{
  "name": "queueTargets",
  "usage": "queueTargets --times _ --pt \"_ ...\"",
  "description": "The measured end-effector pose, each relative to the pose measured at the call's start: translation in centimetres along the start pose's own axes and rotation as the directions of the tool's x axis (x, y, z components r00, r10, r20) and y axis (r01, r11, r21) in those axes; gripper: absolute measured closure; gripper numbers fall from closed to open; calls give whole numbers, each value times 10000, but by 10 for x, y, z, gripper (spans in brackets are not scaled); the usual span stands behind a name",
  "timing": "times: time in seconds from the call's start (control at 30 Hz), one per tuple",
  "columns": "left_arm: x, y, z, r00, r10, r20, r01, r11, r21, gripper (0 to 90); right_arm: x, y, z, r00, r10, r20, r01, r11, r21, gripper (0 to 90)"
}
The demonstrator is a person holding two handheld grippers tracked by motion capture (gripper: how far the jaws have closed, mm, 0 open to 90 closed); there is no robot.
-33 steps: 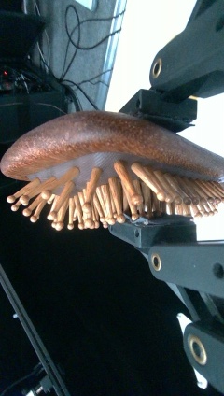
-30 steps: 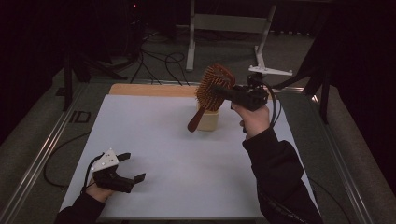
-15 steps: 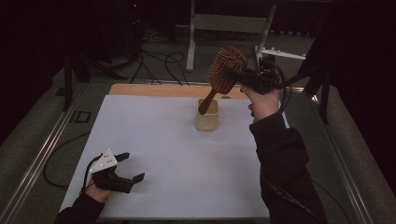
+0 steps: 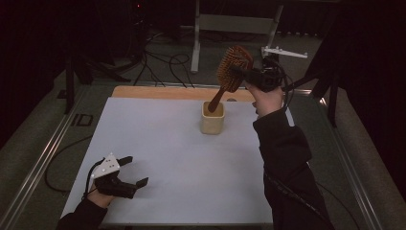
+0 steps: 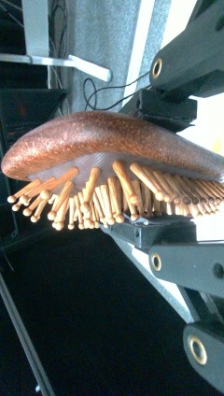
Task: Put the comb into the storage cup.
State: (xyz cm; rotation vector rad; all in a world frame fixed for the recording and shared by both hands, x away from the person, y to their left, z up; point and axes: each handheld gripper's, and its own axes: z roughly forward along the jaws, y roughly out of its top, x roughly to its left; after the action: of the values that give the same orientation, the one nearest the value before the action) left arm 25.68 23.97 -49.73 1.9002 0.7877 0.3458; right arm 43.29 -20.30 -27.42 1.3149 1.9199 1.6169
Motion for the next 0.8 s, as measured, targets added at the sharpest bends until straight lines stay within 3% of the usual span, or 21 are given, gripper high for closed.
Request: queueTargets --times 0.8 --pt "0 1 -1 9999 128 80 -127 9999 -113 0 -23 -31 41 9985 163 518 -185 9990 419 543"
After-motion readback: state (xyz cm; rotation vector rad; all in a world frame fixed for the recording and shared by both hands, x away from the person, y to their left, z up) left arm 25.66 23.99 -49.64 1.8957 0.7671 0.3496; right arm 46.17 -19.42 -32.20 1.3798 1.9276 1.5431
